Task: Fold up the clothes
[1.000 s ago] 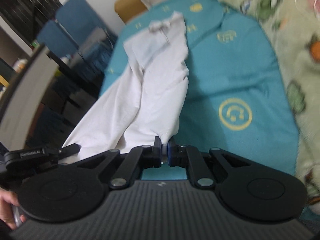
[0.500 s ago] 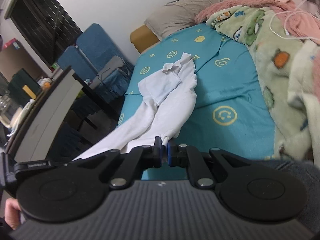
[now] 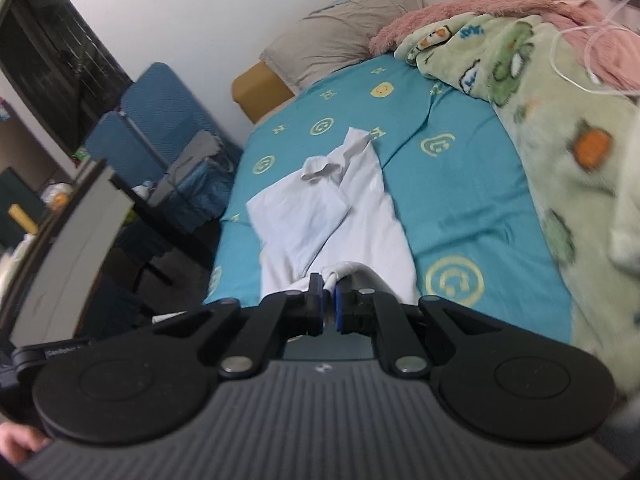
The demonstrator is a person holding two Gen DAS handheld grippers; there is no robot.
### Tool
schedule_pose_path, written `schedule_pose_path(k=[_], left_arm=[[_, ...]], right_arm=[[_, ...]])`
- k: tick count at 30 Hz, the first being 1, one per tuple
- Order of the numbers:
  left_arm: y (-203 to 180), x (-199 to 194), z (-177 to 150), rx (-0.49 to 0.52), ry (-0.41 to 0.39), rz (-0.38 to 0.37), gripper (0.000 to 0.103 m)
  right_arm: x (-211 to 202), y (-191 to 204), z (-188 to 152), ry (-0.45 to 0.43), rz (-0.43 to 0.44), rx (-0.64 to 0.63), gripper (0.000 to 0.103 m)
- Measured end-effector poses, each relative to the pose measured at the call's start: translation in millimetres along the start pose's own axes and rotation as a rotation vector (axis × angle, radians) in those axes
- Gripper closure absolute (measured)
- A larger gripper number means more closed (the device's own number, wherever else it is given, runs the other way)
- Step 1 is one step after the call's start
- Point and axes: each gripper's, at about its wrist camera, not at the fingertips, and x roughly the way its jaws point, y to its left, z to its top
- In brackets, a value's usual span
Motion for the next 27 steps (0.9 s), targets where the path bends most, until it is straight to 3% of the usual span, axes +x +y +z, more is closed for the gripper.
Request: schedule_pose_path(k=[8, 15, 18, 22, 24, 26, 27], left_arm=[[11.8, 133.6, 56.0, 0.086, -0.025, 0.119, 0.1], [46.0, 236.1, 63.1, 0.172, 0.023, 0.199, 0.099], [54.4, 258.2, 58.1, 0.201, 0.037, 0.205, 0.099], [47.8, 259.2, 51.1, 0.273, 0.017, 0.225, 0.097], [42.4, 254.0, 48.8, 0.308, 0.009, 0.235, 0.087], [28.6, 242.1, 44.7, 0.345, -0.006, 0.243, 0.068], [24.3, 233.7, 42.5, 0.356, -0.019, 0.25, 0.049]], right_arm=[[135.5, -5.7, 38.6, 0.016, -0.062, -0.062, 0.094], [241.2, -25.0, 38.1, 0.051, -0.096, -0.126, 0.094], [262.4, -33.8, 28.9, 0.066, -0.111, -0.157, 0.093], [268.8, -36.4, 22.8, 0.068, -0.118, -0.17, 0.091], [264.2, -31.6, 25.7, 0.083, -0.13, -0.168, 0.091], [252.0, -23.4, 27.4, 0.072, -0.154, -0.196, 0.083], [245.2, -19.1, 28.0, 0.063, -0.168, -0.213, 0.072]])
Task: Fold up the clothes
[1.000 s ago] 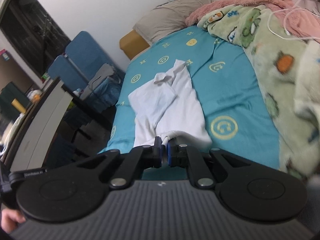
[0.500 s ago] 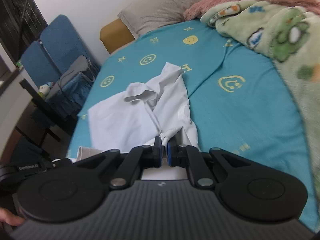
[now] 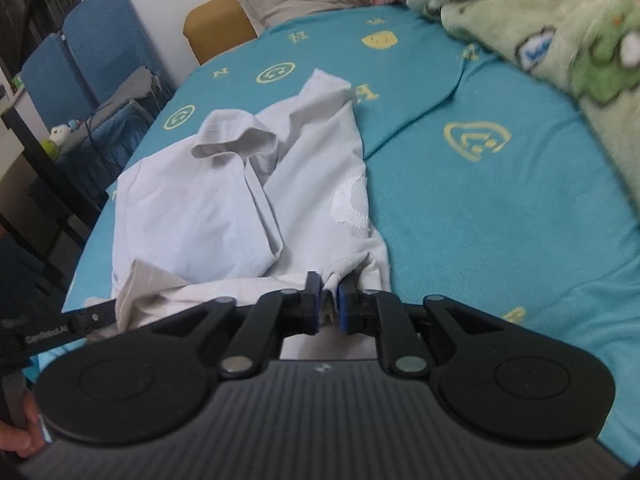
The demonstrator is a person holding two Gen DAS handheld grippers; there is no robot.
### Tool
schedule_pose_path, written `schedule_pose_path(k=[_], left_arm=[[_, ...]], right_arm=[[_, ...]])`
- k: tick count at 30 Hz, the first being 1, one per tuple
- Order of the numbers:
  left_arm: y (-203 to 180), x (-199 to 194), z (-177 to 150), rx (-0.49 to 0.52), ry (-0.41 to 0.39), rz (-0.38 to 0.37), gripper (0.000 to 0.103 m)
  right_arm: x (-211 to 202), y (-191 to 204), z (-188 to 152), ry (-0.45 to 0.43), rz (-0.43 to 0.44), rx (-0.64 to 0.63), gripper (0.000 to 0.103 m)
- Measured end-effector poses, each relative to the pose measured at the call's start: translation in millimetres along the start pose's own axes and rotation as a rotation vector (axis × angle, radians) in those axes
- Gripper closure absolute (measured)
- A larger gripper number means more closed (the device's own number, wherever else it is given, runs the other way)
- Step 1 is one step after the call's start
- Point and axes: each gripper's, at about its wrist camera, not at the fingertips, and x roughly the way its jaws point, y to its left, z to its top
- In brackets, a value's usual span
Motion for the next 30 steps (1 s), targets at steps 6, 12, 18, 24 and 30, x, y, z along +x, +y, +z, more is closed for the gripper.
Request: schedule_pose_path(k=[6, 12, 18, 24, 30], left_arm=[[-16.3, -67.5, -5.4, 0.035, -0.08, 0.012, 0.025], [-34.9, -130.4, -27.2, 0.078, -0.177, 0.039, 0.016], [-49.2, -170.2, -54.8, 0.129, -0.256, 0.056, 0.01], [-38.1, -176.4, -74.9, 0.109, -0.258, 0.069, 0.01], [-21.8, -179.7, -86.9, 0.078, -0.238, 0.049, 0.01]], right_arm=[[-64.9, 9.8, -4.1, -0.094, 0.006, -0.026, 0.017], [-127.5, 18.9, -21.1, -0.166, -0.011, -0.073, 0.017], [-170.3, 22.8, -50.1, -0.211, 0.026, -0.099, 0.017], [-177.5, 29.3, -77.2, -0.216, 0.065, -0.134, 0.017], [-174.2, 34.4, -78.7, -0.221, 0.089, -0.128, 0.017]])
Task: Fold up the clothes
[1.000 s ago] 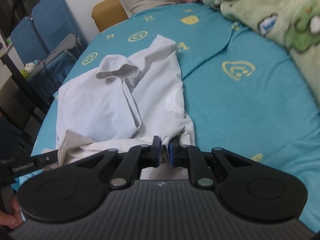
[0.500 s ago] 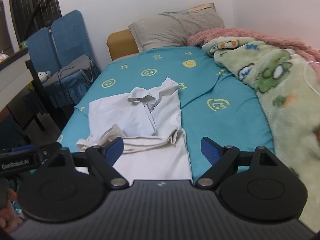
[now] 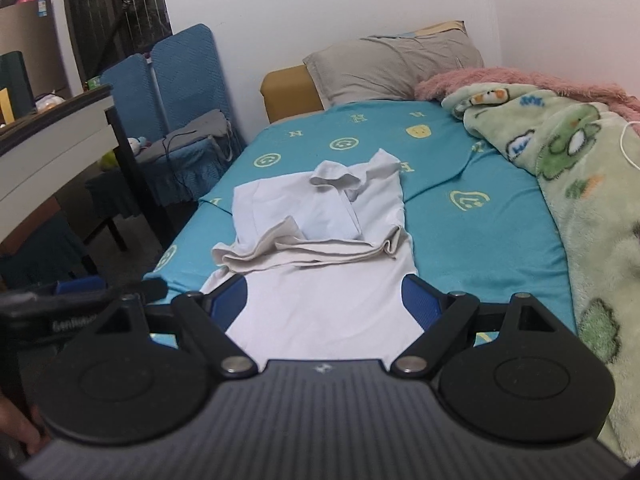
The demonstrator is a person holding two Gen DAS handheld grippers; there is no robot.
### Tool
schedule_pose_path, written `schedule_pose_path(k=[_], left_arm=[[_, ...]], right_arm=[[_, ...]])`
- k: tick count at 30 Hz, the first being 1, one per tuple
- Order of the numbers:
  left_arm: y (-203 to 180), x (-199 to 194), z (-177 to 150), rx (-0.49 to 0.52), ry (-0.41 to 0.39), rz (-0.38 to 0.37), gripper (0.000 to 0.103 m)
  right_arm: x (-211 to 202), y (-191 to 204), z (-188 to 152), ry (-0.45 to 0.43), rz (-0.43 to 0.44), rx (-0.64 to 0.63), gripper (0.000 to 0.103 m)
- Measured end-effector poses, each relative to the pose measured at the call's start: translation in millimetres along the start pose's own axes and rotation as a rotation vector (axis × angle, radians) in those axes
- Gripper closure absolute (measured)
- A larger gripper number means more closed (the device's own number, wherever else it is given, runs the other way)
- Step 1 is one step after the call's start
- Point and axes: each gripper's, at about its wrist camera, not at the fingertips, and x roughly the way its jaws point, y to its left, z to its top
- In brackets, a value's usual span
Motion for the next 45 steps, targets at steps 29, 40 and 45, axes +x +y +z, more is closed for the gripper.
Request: schedule_pose_path(k=[29, 40, 45], left_arm=[[-5.9, 15.5, -8.8, -0.057, 0.063, -0.04, 0.008], [10.8, 49.7, -24.3, -0.252, 0.294, -0.163, 0.008], [27.1, 69.2, -36.5, -0.386, 0.379, -0.177, 0.008]], right_arm=[[4.9, -5.3, -0.5, 0.004, -0.043, 0.056, 0.017], [8.4, -18.2, -1.0, 0.024, -0.051, 0.131, 0.017], [16.5, -32.1, -11.4, 0.096, -0.034, 0.26, 0.017]])
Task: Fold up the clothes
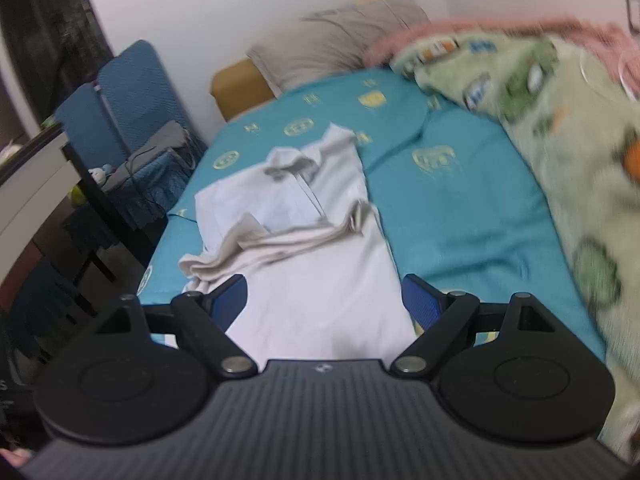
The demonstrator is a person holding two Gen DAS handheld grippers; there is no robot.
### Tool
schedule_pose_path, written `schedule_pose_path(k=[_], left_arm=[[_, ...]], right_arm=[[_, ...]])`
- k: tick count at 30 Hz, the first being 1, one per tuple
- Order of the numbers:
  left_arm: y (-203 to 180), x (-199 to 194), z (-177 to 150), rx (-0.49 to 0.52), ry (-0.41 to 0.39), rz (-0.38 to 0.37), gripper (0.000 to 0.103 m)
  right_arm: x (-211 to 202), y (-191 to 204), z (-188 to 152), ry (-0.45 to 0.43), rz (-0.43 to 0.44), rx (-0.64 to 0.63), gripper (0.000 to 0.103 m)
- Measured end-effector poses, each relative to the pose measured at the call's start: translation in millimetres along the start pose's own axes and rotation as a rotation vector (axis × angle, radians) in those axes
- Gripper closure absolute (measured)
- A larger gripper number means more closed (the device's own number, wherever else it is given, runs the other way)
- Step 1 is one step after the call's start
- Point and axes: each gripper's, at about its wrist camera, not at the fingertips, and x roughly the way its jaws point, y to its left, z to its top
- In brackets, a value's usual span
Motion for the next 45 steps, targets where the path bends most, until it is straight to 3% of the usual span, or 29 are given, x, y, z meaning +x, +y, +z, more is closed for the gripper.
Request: schedule_pose_path(k=[7, 11, 15, 21, 25, 29, 34, 38, 43, 45], left_arm=[[15.0, 14.3, 5.7, -0.14, 0.07, -0.099, 0.009], [19.3, 18.8, 9.5, -0.195, 0.08, -0.147, 0.01], [20.5, 29.5, 8.1, -0.23, 0.101, -0.191, 0.01], [37.3, 36.2, 9.4, -0.334, 0.08, -0.271, 0.01], [42.2, 39.9, 9.9, -0.386, 0.1, -0.329, 0.01], [48.1, 40.3, 8.9, -0.424, 0.142, -0.393, 0.01], [40.5, 57.6, 6.2, -0.446, 0.229, -0.503, 0.01], [29.9, 74.8, 7.4, -0.428, 0.277, -0.502, 0.01], [47.1, 69.3, 14.0, -0.516, 0.141, -0.442, 0.016], [56.8, 65.0, 14.1, -0.574, 0.095, -0.45, 0.022]], right_arm=[[32.1, -36.5, -28.3, 0.255, 0.199, 0.433, 0.018], [50.9, -50.2, -41.9, 0.277, 0.167, 0.537, 0.017], [67.6, -67.8, -52.9, 0.28, 0.165, 0.677, 0.026], [80.0, -72.6, -50.8, 0.212, 0.182, 0.721, 0.034], [87.5, -75.2, -49.0, 0.216, 0.137, 0.71, 0.074], [81.9, -76.6, -51.0, 0.194, 0.143, 0.696, 0.089], [69.0, -66.4, -40.6, 0.122, 0.216, 0.638, 0.093], [60.5, -61.6, -33.8, 0.078, 0.279, 0.625, 0.094], [55.0, -61.1, -25.9, 0.029, 0.314, 0.619, 0.094], [54.7, -61.4, -24.1, 0.025, 0.32, 0.613, 0.094]])
